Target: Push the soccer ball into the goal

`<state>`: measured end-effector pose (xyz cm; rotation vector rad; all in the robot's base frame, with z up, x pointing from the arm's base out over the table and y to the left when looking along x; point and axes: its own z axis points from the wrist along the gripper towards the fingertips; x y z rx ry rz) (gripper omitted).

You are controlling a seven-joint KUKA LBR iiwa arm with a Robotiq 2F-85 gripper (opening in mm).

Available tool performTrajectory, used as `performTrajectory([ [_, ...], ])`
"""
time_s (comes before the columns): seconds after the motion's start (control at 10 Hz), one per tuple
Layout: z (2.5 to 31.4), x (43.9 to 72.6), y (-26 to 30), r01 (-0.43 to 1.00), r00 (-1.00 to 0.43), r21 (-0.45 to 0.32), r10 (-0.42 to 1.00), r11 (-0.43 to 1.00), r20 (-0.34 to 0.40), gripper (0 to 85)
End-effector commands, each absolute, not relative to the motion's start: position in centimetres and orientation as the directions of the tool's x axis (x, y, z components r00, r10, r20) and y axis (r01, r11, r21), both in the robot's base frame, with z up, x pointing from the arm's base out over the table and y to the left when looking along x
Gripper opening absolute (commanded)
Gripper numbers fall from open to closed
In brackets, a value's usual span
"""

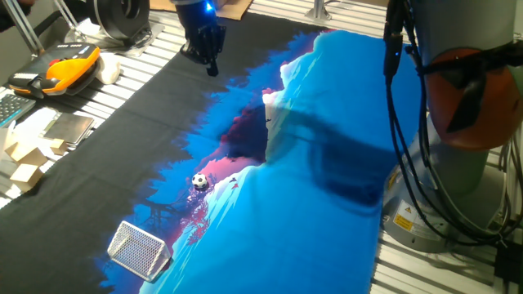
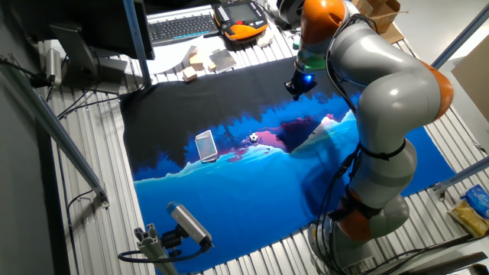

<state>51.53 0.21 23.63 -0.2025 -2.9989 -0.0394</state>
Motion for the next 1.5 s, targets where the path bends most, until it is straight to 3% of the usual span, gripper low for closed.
performTrajectory([
  [0.0,23.6,51.5,0.2,0.14,-0.986,0.041,0.135,0.989,0.102,0.0],
  [0.4,23.6,51.5,0.2,0.127,-0.979,0.029,0.12,0.992,0.164,0.0],
  [1.1,23.4,51.6,0.2,0.127,-0.979,0.02,0.122,0.992,0.164,0.0],
  [1.4,20.5,51.3,0.6,0.12,-0.979,0.018,0.116,0.993,0.17,0.0],
])
